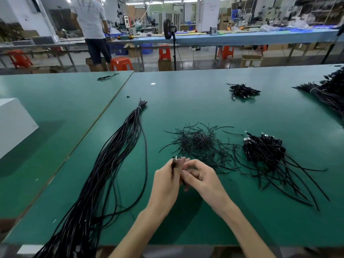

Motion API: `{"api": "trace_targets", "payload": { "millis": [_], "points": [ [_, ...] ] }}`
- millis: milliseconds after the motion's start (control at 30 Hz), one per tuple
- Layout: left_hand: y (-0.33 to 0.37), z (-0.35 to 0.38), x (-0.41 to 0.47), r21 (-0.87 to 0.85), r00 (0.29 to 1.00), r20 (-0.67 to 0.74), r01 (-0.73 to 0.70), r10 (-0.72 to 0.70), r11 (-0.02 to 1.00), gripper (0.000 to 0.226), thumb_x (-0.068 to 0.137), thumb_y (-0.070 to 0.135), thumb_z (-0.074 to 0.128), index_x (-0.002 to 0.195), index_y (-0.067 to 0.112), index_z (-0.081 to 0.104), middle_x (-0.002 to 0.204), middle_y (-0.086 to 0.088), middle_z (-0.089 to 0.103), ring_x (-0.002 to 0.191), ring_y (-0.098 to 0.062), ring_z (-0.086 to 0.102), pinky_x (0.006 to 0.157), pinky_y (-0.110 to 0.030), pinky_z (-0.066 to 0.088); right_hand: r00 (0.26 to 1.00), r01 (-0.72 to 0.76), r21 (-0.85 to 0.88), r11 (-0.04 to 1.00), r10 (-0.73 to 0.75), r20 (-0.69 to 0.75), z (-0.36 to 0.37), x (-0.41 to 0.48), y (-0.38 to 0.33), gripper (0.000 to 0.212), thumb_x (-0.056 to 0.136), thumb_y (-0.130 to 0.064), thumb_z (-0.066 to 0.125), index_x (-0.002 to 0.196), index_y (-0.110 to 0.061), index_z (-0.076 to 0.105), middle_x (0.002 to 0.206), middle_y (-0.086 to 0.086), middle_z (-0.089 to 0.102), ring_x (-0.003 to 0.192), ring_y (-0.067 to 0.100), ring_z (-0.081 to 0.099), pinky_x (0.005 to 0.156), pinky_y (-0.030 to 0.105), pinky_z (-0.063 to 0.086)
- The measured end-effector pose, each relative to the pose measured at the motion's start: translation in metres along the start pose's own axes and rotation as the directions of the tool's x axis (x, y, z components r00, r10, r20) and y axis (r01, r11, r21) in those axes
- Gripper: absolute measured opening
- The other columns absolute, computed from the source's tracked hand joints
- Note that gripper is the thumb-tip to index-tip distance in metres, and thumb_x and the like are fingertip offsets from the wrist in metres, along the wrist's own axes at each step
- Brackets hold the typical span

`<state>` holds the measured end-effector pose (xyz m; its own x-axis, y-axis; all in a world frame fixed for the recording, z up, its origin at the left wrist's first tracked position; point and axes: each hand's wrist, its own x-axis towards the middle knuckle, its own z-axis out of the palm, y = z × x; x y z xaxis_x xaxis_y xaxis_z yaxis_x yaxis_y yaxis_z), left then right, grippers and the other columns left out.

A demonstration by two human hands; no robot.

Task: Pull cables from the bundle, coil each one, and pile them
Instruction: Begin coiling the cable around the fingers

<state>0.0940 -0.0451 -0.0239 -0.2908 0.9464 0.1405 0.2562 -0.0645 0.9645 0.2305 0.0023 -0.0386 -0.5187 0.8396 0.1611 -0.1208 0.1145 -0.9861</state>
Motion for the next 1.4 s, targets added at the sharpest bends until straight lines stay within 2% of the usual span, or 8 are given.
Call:
{"api": "trace_targets", "payload": {
  "millis": [67,167,367,533,800,1067,1233,1400],
  "points": [
    [0.006,0.011,0.004,-0.186,0.996,0.02,0.086,-0.084,0.979,0.038,0.105,0.044,0.042,0.112,0.022,0.072,0.101,0.002,0.079,0.083,-0.026,0.075,0.066,-0.042,0.059,1.0,0.009,0.013,1.0,-0.009,-0.022,0.0,0.001,0.001,0.01,0.102,-0.011,0.061,0.108,-0.004,0.063,0.084,0.01,0.075,0.074,0.015,0.068,0.068,0.028,0.055],
    [0.008,0.011,0.013,-0.419,0.982,0.128,0.177,-0.135,0.89,0.032,0.111,0.026,0.04,0.125,0.011,0.065,0.123,0.001,0.075,0.102,-0.027,0.072,0.067,-0.037,0.054,0.997,0.023,0.082,0.996,-0.017,-0.072,-0.001,0.001,0.003,0.007,0.101,-0.007,0.063,0.103,0.0,0.062,0.092,0.018,0.076,0.082,0.022,0.07,0.071,0.029,0.056],
    [0.0,-0.023,0.026,-0.511,0.974,0.226,0.102,0.018,0.853,0.03,0.105,0.013,0.048,0.127,0.004,0.066,0.129,-0.014,0.07,0.124,-0.029,0.066,0.094,-0.03,0.057,0.998,-0.001,-0.02,1.0,-0.001,-0.057,0.002,0.004,0.005,0.02,0.093,-0.006,0.073,0.1,-0.024,0.079,0.098,0.001,0.079,0.094,0.014,0.075,0.084,0.021,0.054],
    [0.007,-0.032,0.028,-0.522,0.97,0.238,0.082,0.053,0.849,0.026,0.099,0.013,0.057,0.113,-0.003,0.072,0.117,-0.022,0.073,0.104,-0.03,0.07,0.09,-0.029,0.057,0.987,-0.044,-0.082,0.996,0.03,-0.158,0.0,0.004,0.01,0.005,0.09,-0.021,0.079,0.093,-0.022,0.075,0.088,0.001,0.078,0.082,0.015,0.075,0.068,0.023,0.053],
    [-0.004,-0.019,0.023,-0.682,0.969,0.24,0.216,-0.065,0.699,0.023,0.1,0.024,0.053,0.09,0.008,0.066,0.074,0.001,0.051,0.069,-0.014,0.055,0.072,-0.028,0.055,1.0,-0.014,-0.098,0.995,0.012,-0.029,0.001,0.001,0.004,0.046,0.093,-0.008,0.073,0.13,-0.033,0.064,0.108,-0.003,0.077,0.074,0.017,0.072,0.053,0.025,0.045],
    [-0.006,-0.015,0.024,-0.547,0.988,0.145,0.039,0.049,0.836,0.029,0.099,0.029,0.061,0.102,0.002,0.073,0.09,-0.016,0.072,0.094,-0.031,0.069,0.088,-0.035,0.058,0.996,0.041,0.053,0.998,-0.036,-0.083,0.0,0.002,0.0,0.052,0.091,0.006,0.069,0.129,-0.029,0.071,0.113,-0.002,0.077,0.082,0.003,0.064,0.073,0.016,0.051],
    [-0.006,-0.009,0.019,-0.426,0.997,0.032,-0.054,0.075,0.903,0.027,0.097,0.027,0.063,0.106,0.005,0.076,0.103,-0.015,0.077,0.098,-0.033,0.072,0.089,-0.035,0.059,0.992,0.056,0.05,0.997,-0.05,-0.117,-0.001,0.001,0.0,0.05,0.092,0.007,0.068,0.112,-0.038,0.078,0.117,-0.005,0.076,0.083,-0.002,0.067,0.063,0.012,0.049],
    [-0.004,-0.009,0.014,-0.422,0.995,-0.043,-0.096,0.086,0.902,0.017,0.091,0.027,0.067,0.096,0.017,0.08,0.088,-0.007,0.078,0.089,-0.018,0.075,0.084,-0.024,0.056,0.994,0.019,0.029,0.999,-0.015,-0.107,-0.002,0.0,0.004,0.048,0.093,0.003,0.068,0.131,-0.026,0.069,0.098,-0.006,0.077,0.07,0.002,0.058,0.063,0.011,0.047]
  ]
}}
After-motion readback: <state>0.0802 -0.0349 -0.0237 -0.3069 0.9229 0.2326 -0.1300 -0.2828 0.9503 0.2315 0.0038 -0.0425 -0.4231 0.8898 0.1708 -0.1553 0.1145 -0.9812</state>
